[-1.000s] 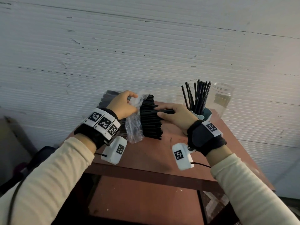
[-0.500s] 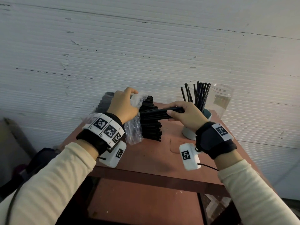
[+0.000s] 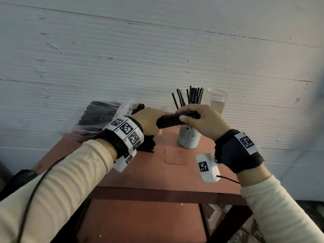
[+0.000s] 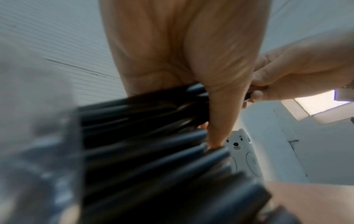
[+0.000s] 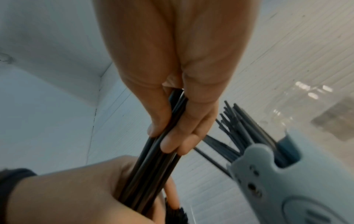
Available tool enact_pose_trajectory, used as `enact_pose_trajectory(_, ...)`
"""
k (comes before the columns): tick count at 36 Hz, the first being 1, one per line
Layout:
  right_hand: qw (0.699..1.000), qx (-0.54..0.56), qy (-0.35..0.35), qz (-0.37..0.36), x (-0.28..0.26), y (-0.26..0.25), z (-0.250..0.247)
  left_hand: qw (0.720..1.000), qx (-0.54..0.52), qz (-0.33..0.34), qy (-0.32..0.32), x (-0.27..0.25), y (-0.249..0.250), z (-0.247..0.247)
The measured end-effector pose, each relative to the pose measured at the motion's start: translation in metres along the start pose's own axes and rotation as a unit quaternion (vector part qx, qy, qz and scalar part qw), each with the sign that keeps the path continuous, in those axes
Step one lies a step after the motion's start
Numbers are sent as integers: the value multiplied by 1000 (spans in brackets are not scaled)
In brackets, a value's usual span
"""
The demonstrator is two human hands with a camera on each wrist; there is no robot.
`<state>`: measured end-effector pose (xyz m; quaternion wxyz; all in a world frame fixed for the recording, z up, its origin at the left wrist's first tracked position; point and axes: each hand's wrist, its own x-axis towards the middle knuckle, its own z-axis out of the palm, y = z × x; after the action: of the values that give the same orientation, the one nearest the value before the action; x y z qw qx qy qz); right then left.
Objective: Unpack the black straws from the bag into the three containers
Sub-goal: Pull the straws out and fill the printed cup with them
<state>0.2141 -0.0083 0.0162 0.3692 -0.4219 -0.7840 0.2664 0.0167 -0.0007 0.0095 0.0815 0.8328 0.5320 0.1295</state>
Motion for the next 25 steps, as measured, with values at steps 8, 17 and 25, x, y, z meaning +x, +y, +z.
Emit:
enact_pose_trajectory(8, 992, -18, 105, -66, -11, -29, -47, 979, -159, 50, 119, 15, 29, -2)
enact_pose_trajectory(17, 952, -1, 234, -198, 0, -67, -59, 910, -380, 81, 145, 27, 77, -2)
enact_pose_trajectory(25, 974, -169, 91, -121, 3, -33, -23, 872, -484, -23, 72, 24, 60, 58)
